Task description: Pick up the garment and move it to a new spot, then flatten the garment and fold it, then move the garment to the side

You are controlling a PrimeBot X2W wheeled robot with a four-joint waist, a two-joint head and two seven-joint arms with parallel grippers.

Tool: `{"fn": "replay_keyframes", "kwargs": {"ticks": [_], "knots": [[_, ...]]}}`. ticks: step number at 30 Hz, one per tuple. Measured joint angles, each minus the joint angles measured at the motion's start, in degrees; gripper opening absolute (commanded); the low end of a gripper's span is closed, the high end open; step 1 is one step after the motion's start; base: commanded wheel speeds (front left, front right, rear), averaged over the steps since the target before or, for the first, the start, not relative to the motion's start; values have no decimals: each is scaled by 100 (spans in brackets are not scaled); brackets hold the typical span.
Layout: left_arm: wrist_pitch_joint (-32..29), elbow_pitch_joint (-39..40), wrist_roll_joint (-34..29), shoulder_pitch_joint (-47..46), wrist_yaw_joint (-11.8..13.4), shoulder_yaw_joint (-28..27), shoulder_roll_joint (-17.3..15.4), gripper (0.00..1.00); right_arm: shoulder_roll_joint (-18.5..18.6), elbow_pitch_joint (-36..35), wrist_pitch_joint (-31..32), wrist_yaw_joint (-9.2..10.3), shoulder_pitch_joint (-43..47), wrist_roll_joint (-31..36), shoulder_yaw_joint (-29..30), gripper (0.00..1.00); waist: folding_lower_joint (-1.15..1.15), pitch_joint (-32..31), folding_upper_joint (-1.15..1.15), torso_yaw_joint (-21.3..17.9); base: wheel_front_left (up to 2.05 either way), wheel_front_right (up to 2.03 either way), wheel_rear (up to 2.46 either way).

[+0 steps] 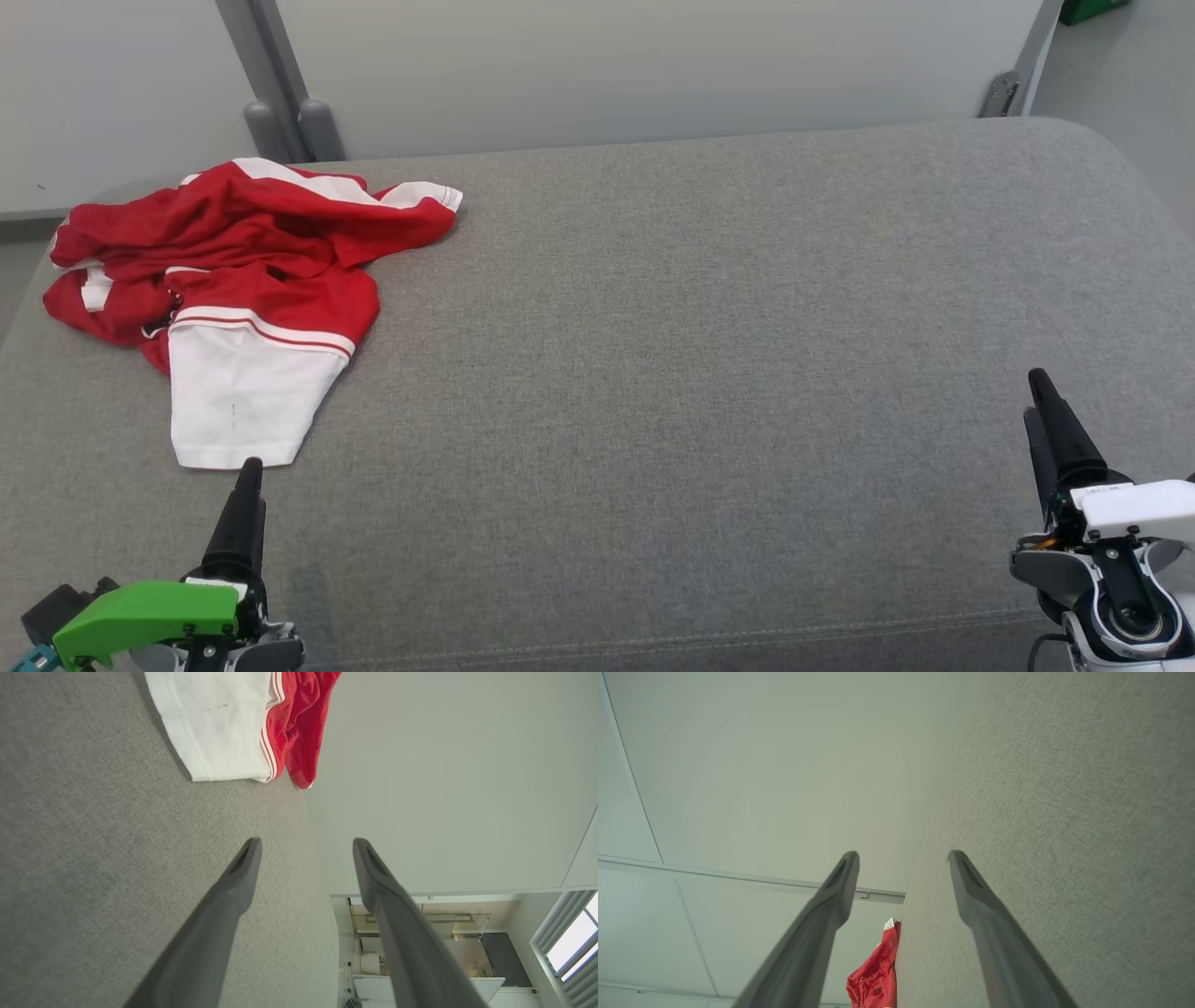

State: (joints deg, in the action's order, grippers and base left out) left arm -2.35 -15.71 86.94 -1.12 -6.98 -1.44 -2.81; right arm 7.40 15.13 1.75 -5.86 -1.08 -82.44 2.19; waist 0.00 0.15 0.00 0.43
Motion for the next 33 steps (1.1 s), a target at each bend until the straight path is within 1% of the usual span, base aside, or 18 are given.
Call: {"fn": "replay_keyframes", "kwargs": {"ticks": [1, 2, 6, 10, 14, 15, 18, 27, 28, 32, 33], "knots": [[38, 10, -64, 2, 0, 24, -19, 100, 33, -16, -10, 20, -1, 109, -52, 100, 0, 0, 0, 2, 0, 0, 0], [51, 20, -183, 3, 0, 56, -41, 100, 54, -42, -22, 86, -2, 234, -96, 100, 0, -1, 0, 4, 0, 0, 0], [149, 43, -558, 17, 0, 145, -121, 100, 73, -175, -82, 248, -18, 737, -212, 100, 0, -1, 0, 6, 0, 0, 0], [235, 77, -947, 20, 9, 205, -192, 100, 75, -227, -177, 347, -20, 1307, -381, 100, 0, -1, 0, 6, 0, 0, 0], [318, 121, -1301, 21, 90, 299, -221, 100, 96, -253, -238, 356, -20, 1712, -536, 100, 0, -2, 0, 5, 0, 0, 0], [335, 131, -1405, 21, 102, 323, -229, 100, 100, -263, -276, 402, -20, 1793, -568, 100, 0, -3, 0, 5, 0, 0, 0], [393, 143, -1649, 23, 145, 368, -236, 100, 108, -272, -330, 452, -19, 2060, -651, 100, 0, -5, 0, 3, 0, 0, 0], [553, 323, -2442, 25, 204, 456, -248, 100, 120, -311, -486, 553, -18, 2847, -823, 100, 0, -13, 0, -2, 0, 0, 0], [579, 335, -2504, 26, 215, 466, -248, 100, 120, -318, -521, 587, -18, 2954, -846, 100, 0, -13, 0, -3, 0, 0, 0], [662, 382, -2854, 31, 255, 500, -250, 100, 129, -338, -584, 606, -18, 3327, -907, 100, 0, -16, 0, -10, 0, 0, 0], [681, 396, -2902, 31, 257, 512, -252, 100, 132, -341, -612, 644, -18, 3422, -920, 100, 0, -17, 0, -12, 0, 0, 0]]}}
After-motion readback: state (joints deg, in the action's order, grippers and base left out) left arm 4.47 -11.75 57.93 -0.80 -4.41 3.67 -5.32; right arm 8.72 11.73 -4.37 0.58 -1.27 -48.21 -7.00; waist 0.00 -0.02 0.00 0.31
